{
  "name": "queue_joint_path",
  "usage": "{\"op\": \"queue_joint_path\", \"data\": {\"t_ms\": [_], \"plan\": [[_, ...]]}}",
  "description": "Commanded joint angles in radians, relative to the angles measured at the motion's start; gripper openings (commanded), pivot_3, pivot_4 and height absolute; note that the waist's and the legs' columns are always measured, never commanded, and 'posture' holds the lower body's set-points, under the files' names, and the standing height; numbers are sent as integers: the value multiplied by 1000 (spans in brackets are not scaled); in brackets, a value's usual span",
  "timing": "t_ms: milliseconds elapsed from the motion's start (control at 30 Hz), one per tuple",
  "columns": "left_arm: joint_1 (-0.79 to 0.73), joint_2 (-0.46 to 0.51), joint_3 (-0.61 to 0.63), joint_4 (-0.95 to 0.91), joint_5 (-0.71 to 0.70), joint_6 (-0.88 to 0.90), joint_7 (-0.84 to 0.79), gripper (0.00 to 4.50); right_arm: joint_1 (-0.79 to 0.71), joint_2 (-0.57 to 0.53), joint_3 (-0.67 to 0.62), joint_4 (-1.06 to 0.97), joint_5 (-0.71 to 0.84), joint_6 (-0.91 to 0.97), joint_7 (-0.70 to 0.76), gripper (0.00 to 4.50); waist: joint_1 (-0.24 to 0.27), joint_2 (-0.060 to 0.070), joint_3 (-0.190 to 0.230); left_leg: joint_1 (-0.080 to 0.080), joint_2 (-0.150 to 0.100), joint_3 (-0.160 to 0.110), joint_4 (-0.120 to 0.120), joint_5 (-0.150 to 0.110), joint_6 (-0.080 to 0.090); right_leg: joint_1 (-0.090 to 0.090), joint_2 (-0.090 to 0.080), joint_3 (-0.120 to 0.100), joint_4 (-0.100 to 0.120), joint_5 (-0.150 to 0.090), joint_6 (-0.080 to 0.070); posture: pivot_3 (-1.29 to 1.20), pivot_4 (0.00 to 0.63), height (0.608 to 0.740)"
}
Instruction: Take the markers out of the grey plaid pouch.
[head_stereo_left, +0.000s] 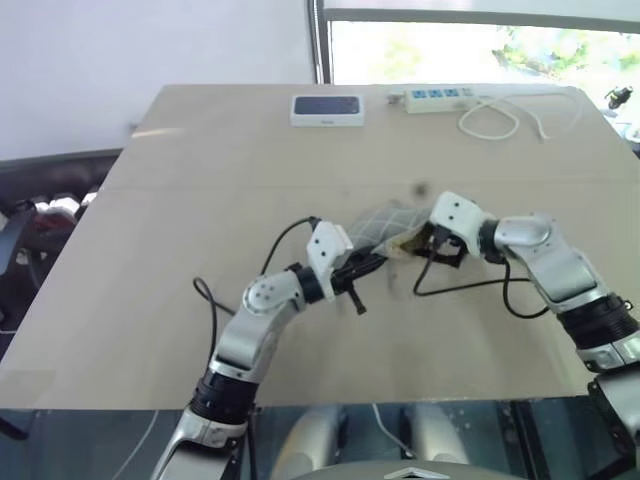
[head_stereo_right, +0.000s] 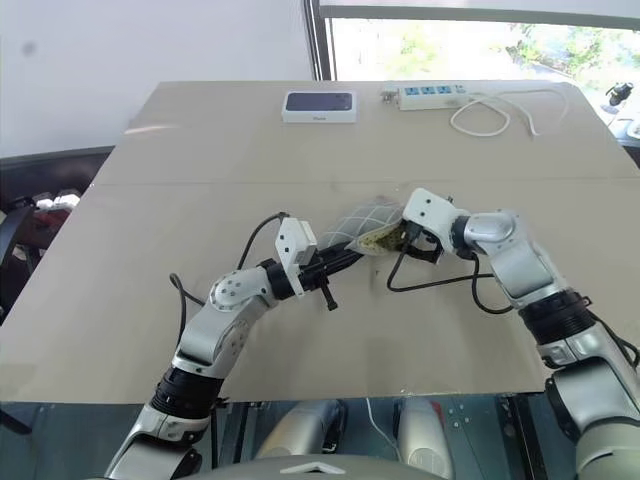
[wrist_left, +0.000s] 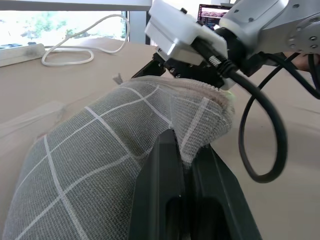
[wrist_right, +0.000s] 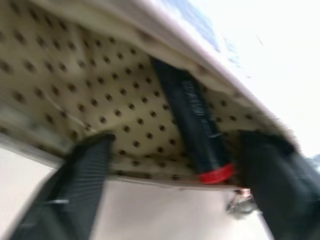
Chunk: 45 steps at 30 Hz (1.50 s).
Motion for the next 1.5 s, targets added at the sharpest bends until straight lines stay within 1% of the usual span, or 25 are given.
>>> {"op": "queue_joint_path", "data": {"t_ms": [33, 133, 167, 233, 333, 433, 500, 600, 700, 767, 833, 900, 1000, 1100, 1167, 1233, 1333, 1367, 1467, 1500], "plan": [[-17, -1, 14, -65, -31, -20, -12, 0, -14, 6, -17, 29, -27, -8, -1, 2097, 0, 0, 0, 0, 0, 0, 0, 0, 0, 0, 0, 0, 0, 0, 0, 0, 150, 738], [-13, 1, 16, -69, -33, -19, -10, 0, -13, 10, -23, 28, -36, -14, 5, 573, 0, 0, 0, 0, 0, 0, 0, 0, 0, 0, 0, 0, 0, 0, 0, 0, 150, 738], [-11, 2, 16, -70, -33, -19, -9, 0, -11, 9, -24, 24, -39, -15, 6, 384, 0, 0, 0, 0, 0, 0, 0, 0, 0, 0, 0, 0, 0, 0, 0, 0, 150, 738], [-7, 3, 15, -71, -33, -20, -9, 0, -6, 5, -30, 6, -42, -13, 9, 387, 0, 0, 0, 0, 0, 0, 0, 0, 0, 0, 0, 0, 0, 0, 0, 0, 150, 738], [-8, 11, 20, -56, -27, -28, -10, 0, 15, -12, -64, -77, -8, 29, 40, 387, 1, 0, 0, 0, 0, 0, 0, 0, 0, 0, 0, 0, 0, 0, 0, 0, 150, 738], [2, 34, 41, -27, -7, -53, -3, 0, 59, -61, -147, -253, 109, 189, 122, 387, 5, 0, 0, 0, 0, 0, 0, 0, 0, 0, 0, 0, 0, 0, 0, 0, 150, 738], [13, 69, 43, 4, 24, -90, -17, 0, 93, -104, -203, -367, 187, 281, 166, 387, 7, 1, 0, -1, 0, -1, 0, 0, 0, 0, 0, 0, -1, 0, 0, 0, 150, 738], [12, 91, 58, 44, 33, -123, -19, 0, 127, -145, -261, -468, 268, 381, 190, 387, 8, 1, 0, -1, 0, -1, -1, 0, 0, 0, 0, 1, -1, 0, 0, 0, 150, 738], [-11, 110, 94, 95, 31, -146, -21, 0, 200, -220, -358, -564, 372, 495, 235, 387, 12, 1, 0, -1, 0, -1, -1, 0, 0, 0, -1, 1, -1, 0, 0, 0, 150, 738], [-6, 129, 109, 109, 28, -156, -32, 0, 260, -266, -403, -568, 373, 519, 218, 387, 13, 0, 0, -1, 0, -3, -1, 0, 0, 0, -1, 0, -1, 0, 0, 0, 150, 738], [9, 149, 121, 114, 24, -162, -45, 0, 329, -323, -415, -547, 339, 508, 198, 387, 13, 0, 0, -1, 0, -2, -1, 0, 0, 0, -1, 1, -1, 0, 0, 0, 150, 738], [21, 166, 135, 122, 22, -167, -50, 0, 384, -357, -420, -517, 311, 492, 166, 387, 11, 0, 0, -1, 0, -2, -1, 0, 0, 0, -2, 1, -2, 0, 0, 0, 150, 738], [35, 188, 167, 134, 13, -170, -53, 0, 451, -378, -416, -451, 252, 442, 105, 387, 8, 1, 0, -1, 0, -1, -1, 0, 0, 0, -1, 1, 0, 0, 0, 0, 150, 738], [44, 204, 181, 143, 12, -175, -60, 0, 457, -353, -418, -405, 233, 409, 64, 387, 6, 1, 0, 0, 0, 0, -1, 0, 0, 0, -1, 1, 1, 0, 0, 0, 150, 738], [51, 208, 183, 140, 12, -176, -65, 0, 440, -325, -432, -384, 246, 404, 46, 1461, 6, 1, 0, 1, 0, 1, -1, 0, 0, 0, -1, 1, 1, 0, 0, 0, 150, 738], [59, 213, 186, 132, 10, -173, -68, 0, 429, -316, -438, -381, 261, 405, 46, 2386, 7, 1, 0, 1, 1, 1, -1, 0, 0, 0, -1, 1, 0, 0, 0, 0, 150, 738], [78, 224, 196, 122, 13, -174, -68, 0, 403, -285, -467, -381, 275, 427, 6, 3962, 8, 1, 0, 0, 1, 0, -1, 0, 0, 0, -1, 1, 0, 0, 0, 0, 150, 738], [86, 232, 200, 121, 18, -180, -68, 0, 401, -283, -478, -390, 289, 437, 9, 4389, 8, 1, 0, 0, 1, 0, -1, 0, 0, 0, -1, 1, 0, 0, 0, 0, 150, 738], [113, 250, 218, 112, 25, -195, -56, 0, 412, -271, -544, -450, 380, 491, 38, 4389, 9, 1, 0, 0, 1, 0, -1, 0, 0, 0, -1, 2, 0, 0, 0, 0, 150, 738], [125, 259, 225, 108, 25, -203, -59, 317, 421, -260, -583, -480, 430, 520, 50, 4434, 8, 1, 0, 0, 1, 0, -1, 0, 0, 0, -1, 3, -1, 0, 0, 0, 150, 738]]}}
